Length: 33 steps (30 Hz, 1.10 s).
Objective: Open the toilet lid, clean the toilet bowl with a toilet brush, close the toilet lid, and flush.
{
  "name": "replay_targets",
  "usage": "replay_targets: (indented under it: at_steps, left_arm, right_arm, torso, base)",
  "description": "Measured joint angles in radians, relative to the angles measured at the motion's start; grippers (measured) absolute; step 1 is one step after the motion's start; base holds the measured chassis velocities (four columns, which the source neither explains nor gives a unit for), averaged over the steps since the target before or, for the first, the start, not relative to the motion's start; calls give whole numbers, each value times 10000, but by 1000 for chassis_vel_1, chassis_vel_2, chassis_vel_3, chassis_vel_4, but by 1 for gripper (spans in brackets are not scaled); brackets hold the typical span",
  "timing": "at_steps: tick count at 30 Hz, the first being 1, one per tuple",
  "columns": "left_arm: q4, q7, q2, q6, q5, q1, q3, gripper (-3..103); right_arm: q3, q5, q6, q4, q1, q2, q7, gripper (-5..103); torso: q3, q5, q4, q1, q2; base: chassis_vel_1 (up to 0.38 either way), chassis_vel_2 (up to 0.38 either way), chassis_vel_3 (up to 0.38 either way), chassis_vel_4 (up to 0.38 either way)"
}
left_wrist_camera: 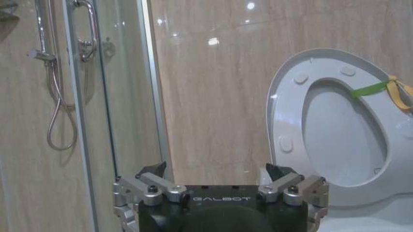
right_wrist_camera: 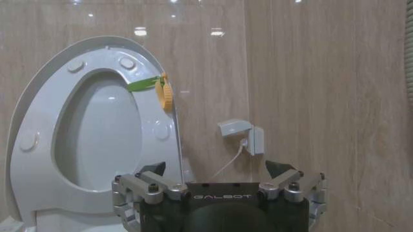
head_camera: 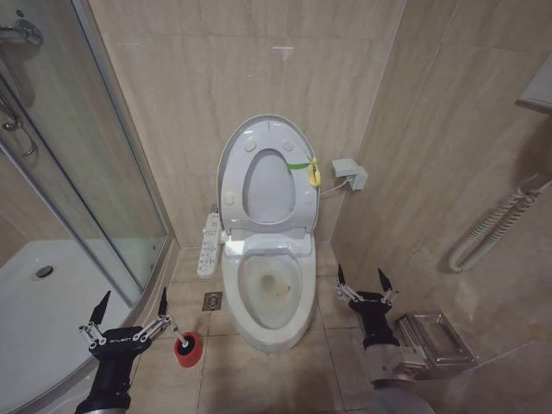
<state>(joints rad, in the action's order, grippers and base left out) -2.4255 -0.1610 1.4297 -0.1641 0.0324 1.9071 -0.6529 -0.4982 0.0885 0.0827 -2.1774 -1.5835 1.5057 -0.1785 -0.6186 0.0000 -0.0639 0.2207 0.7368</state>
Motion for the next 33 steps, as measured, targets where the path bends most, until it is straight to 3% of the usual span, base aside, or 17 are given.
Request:
replay_targets:
  at_steps: [33]
  left_arm:
    - [0,0,0,0,0,0,0,100]
  right_arm:
    - [0,0,1,0,0,-1,0,100]
  torso:
    - [0,0,0,0,0]
  base:
    - [0,0,0,0]
